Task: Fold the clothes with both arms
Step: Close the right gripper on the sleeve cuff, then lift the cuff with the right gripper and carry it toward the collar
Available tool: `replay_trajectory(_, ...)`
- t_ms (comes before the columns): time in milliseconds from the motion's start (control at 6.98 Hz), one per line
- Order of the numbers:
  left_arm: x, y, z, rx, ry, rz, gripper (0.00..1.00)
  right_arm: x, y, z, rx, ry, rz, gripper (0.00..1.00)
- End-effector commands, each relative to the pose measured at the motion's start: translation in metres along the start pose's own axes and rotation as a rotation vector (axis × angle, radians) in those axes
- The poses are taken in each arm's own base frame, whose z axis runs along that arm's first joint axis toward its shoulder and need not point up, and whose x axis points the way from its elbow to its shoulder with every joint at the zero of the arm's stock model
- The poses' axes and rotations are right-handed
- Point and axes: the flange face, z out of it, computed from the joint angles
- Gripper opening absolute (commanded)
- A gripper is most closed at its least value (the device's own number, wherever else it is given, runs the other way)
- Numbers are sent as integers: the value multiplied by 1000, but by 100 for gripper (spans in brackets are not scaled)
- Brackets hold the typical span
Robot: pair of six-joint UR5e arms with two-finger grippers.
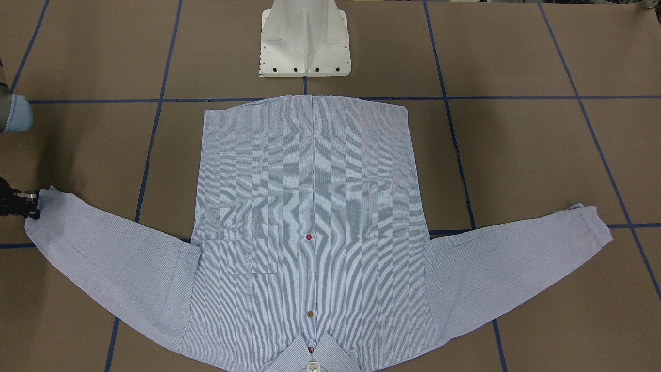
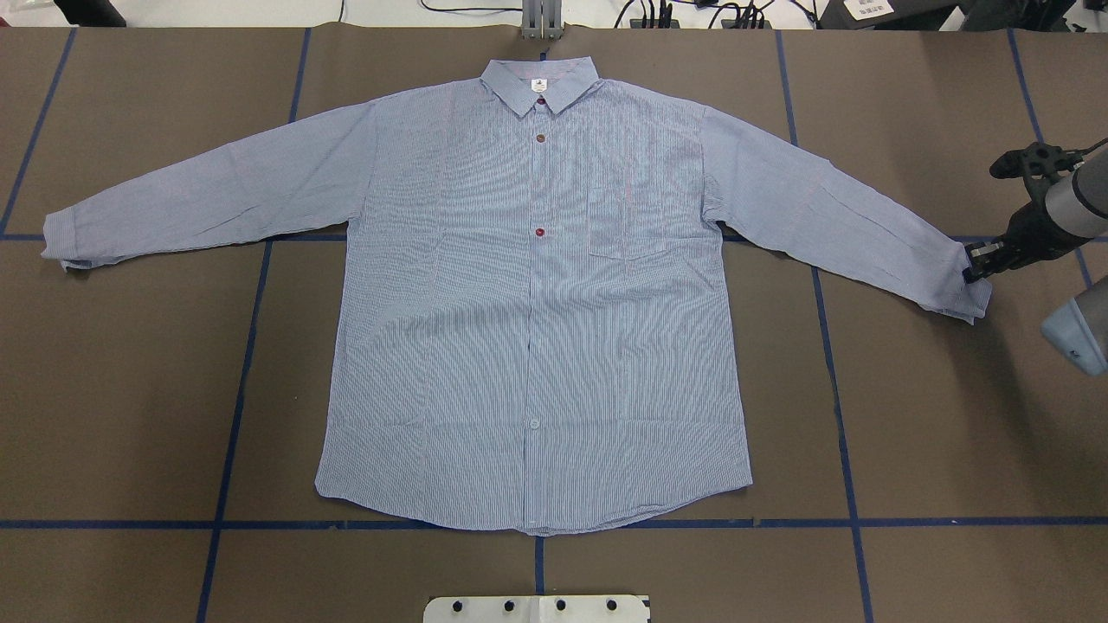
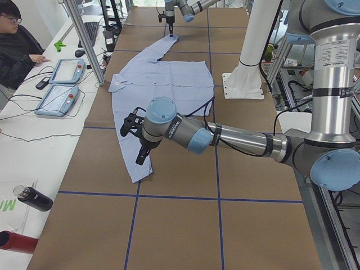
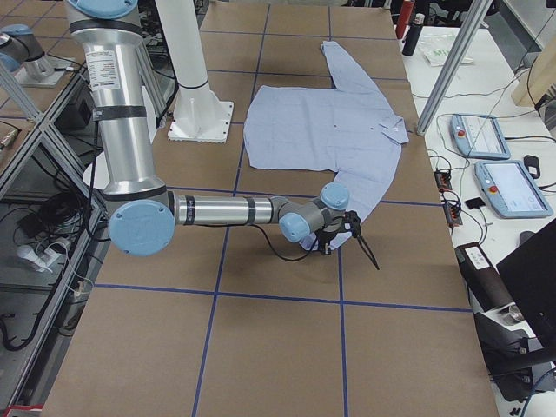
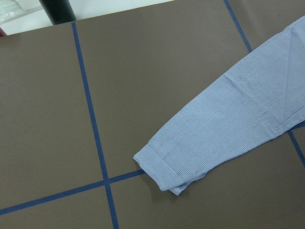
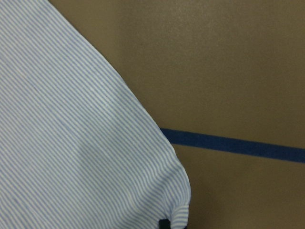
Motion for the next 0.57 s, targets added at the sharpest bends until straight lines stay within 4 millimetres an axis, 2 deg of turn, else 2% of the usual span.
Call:
replay_trajectory(0, 0, 0, 0, 0, 0, 0, 100, -8, -6, -19, 23, -33, -4, 0)
replay_trajectory(143, 0, 0, 0, 0, 0, 0, 100, -9, -10, -43, 35, -98, 1, 0)
replay_trajectory(286, 0, 0, 0, 0, 0, 0, 100, -12, -17, -76, 61, -176, -5, 0)
replay_trajectory(430, 0, -1, 0, 1, 0, 1, 100, -24, -20, -115, 103, -241, -43, 0)
